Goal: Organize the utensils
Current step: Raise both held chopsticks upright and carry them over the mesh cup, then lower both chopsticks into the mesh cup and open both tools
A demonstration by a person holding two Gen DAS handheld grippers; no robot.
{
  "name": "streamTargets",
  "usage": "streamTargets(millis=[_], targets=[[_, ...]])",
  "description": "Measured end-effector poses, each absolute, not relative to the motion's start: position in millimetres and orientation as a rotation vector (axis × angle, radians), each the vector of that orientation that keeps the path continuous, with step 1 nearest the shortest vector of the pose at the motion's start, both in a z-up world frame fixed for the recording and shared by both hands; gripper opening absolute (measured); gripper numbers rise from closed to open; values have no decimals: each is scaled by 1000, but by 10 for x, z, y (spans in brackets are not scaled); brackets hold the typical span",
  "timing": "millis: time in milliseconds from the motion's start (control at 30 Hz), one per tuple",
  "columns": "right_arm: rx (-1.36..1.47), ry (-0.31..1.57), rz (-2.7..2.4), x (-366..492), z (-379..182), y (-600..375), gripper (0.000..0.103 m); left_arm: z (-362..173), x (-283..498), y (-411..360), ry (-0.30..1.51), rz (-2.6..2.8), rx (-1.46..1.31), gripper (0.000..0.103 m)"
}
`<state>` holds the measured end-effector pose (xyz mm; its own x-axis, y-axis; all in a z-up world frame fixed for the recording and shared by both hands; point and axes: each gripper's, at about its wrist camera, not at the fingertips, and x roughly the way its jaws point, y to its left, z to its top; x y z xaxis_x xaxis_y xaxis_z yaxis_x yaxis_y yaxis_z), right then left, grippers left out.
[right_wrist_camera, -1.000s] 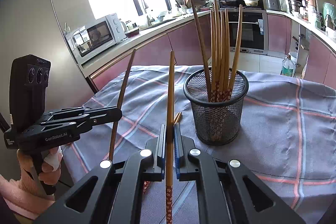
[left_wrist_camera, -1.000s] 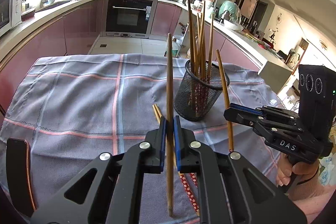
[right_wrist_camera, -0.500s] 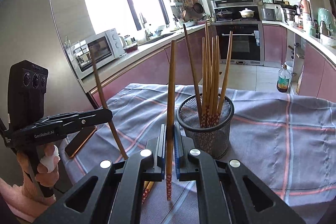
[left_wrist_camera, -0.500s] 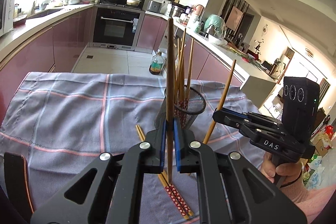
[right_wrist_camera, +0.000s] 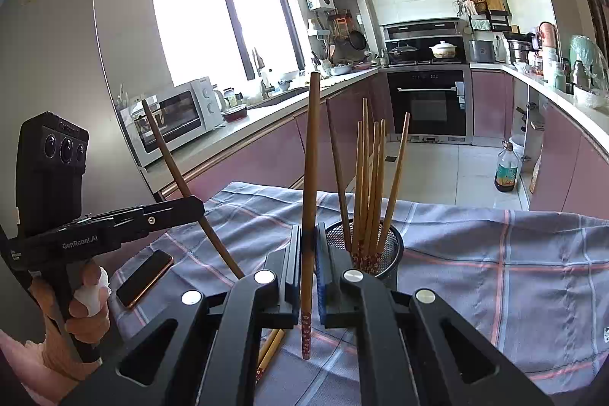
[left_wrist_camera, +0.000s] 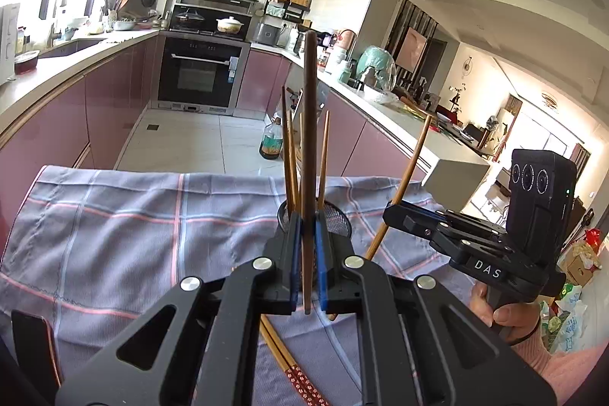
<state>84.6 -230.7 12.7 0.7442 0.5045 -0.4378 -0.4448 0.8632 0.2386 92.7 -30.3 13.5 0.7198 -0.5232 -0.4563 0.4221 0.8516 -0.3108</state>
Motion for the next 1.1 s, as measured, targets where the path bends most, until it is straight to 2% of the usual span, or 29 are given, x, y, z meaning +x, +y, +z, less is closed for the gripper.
streamTargets(millis=[667, 1100], targets=[[107, 399, 485, 945, 495, -2408, 6, 646, 1123, -417, 459, -554, -196, 8], [115, 376, 452, 1116, 521, -2381, 6, 734, 1318, -537, 448, -553, -187, 8]])
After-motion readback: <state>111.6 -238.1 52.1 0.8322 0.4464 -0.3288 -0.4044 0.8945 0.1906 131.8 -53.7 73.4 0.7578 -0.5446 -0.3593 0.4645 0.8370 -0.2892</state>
